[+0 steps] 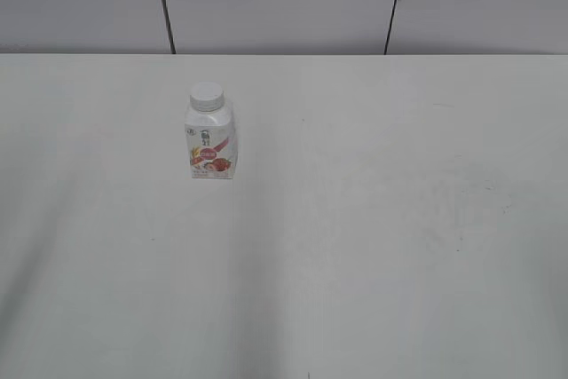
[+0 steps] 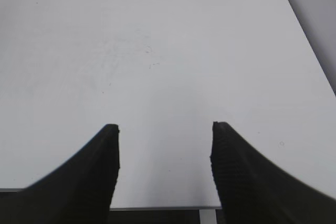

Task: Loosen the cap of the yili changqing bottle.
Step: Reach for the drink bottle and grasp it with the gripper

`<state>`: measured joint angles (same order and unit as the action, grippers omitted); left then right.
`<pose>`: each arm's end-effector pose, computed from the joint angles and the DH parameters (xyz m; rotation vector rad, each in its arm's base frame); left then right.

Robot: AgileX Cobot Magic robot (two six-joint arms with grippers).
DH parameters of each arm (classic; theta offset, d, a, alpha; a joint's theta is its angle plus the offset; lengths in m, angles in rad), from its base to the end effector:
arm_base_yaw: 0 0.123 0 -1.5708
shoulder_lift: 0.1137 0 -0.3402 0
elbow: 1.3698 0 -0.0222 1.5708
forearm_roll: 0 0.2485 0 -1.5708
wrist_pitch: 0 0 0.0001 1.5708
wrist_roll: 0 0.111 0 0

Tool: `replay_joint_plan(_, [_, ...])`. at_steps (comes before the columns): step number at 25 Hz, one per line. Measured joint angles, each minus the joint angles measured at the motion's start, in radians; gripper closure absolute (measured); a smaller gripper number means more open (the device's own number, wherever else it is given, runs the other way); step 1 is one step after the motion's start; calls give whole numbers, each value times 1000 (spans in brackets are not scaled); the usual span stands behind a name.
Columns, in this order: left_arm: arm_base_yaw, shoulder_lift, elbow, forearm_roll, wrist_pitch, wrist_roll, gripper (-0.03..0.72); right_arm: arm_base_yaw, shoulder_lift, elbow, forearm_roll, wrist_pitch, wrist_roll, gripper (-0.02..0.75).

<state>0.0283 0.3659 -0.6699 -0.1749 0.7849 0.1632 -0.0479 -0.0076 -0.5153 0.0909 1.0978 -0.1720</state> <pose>0.0218 -0.0131 0.3537 0.0914 1.9523 -0.0764 -0.0491 0.0113 0.2679 -0.1349 2.0507 -0.0275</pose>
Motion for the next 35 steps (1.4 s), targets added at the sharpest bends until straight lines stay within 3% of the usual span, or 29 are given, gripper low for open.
replay_joint_plan(4, [0, 55, 13, -39, -143, 104, 126, 0, 0, 0, 0, 0, 0, 290])
replay_joint_plan(10, [-21, 147, 101, -40, -401, 133, 126, 0, 0, 0, 0, 0, 0, 290])
replay_joint_plan(17, [-190, 331, 233, 17, -743, 91, 126, 0, 0, 0, 0, 0, 0, 290])
replay_joint_plan(20, [-250, 443, 305, 175, -951, -85, 126, 0, 0, 0, 0, 0, 0, 290])
replay_joint_plan(23, [-258, 588, 349, 370, -1131, -300, 126, 0, 0, 0, 0, 0, 0, 290])
replay_joint_plan(25, [-257, 671, 355, 493, -1232, -384, 126, 0, 0, 0, 0, 0, 0, 290])
replay_joint_plan(30, [-230, 915, 355, 741, -1469, -494, 126, 0, 0, 0, 0, 0, 0, 290])
replay_joint_plan(35, [-122, 1123, 328, 976, -1674, -511, 126, 0, 0, 0, 0, 0, 0, 290])
